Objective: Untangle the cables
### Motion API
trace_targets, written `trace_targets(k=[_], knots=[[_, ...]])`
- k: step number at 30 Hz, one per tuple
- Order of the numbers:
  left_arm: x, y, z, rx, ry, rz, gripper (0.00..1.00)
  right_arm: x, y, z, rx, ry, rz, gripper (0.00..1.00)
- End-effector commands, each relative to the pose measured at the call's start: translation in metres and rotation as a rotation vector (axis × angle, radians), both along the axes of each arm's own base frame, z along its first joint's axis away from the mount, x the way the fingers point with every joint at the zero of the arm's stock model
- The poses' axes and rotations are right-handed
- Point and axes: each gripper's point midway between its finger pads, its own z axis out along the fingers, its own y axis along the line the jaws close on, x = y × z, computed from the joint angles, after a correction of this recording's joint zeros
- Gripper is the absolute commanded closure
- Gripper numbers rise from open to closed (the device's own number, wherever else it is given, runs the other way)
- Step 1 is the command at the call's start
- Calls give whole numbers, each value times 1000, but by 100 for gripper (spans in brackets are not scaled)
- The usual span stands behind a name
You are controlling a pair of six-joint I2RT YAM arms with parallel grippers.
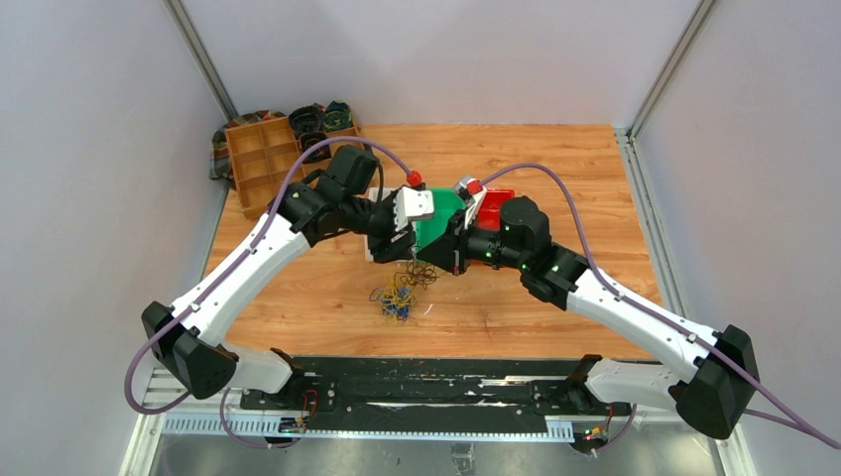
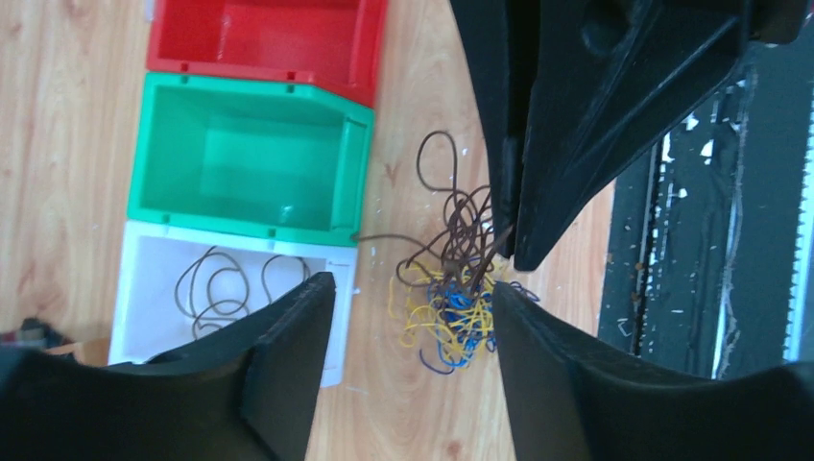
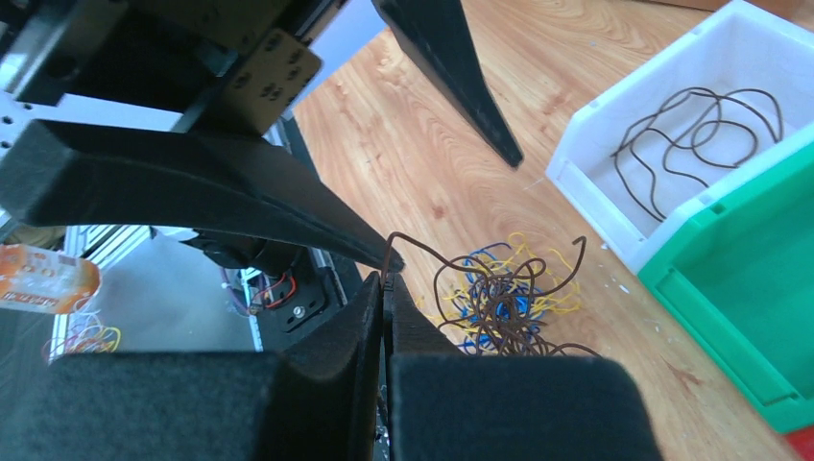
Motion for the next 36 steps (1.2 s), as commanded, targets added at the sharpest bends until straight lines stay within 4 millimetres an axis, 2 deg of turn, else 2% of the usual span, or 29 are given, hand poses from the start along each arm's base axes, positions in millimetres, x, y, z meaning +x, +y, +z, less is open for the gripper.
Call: trace_targets(k=[1,3,6,8,13,18,21,25,27,29,34,36], knots=[[-20,-18,14,-74,31,-108,41,-5,6,15,65,-6,58,99],[-23,-21,16,-88,48,-123,49,-5,7,14,67,-7,60,100],[-23,-21,17,-91,53,-115,72,-4,5,13,68,-9,45,99],[-21,-18,16,-79,46,-96,82,-2,1,11,66,-15,22,99],[-17,-11,11,-51,45,-31,91,3,-9,6,70,-32,-49,98],[-12,-5,11,-40,54,54,94,12,-22,2,71,-51,-146,67],[-6,1,12,-27,60,130,96,21,-35,0,76,-94,-234,37],[0,3,18,-43,87,231,95,22,-41,3,43,-189,-281,35],[3,3,22,-60,108,282,96,22,-39,4,3,-237,-301,29],[2,2,24,-75,121,294,97,22,-37,4,-15,-273,-322,25],[-6,0,32,-113,146,285,97,29,-30,3,-22,-312,-374,22],[-9,-1,33,-121,153,278,97,38,-29,0,-46,-313,-421,22]])
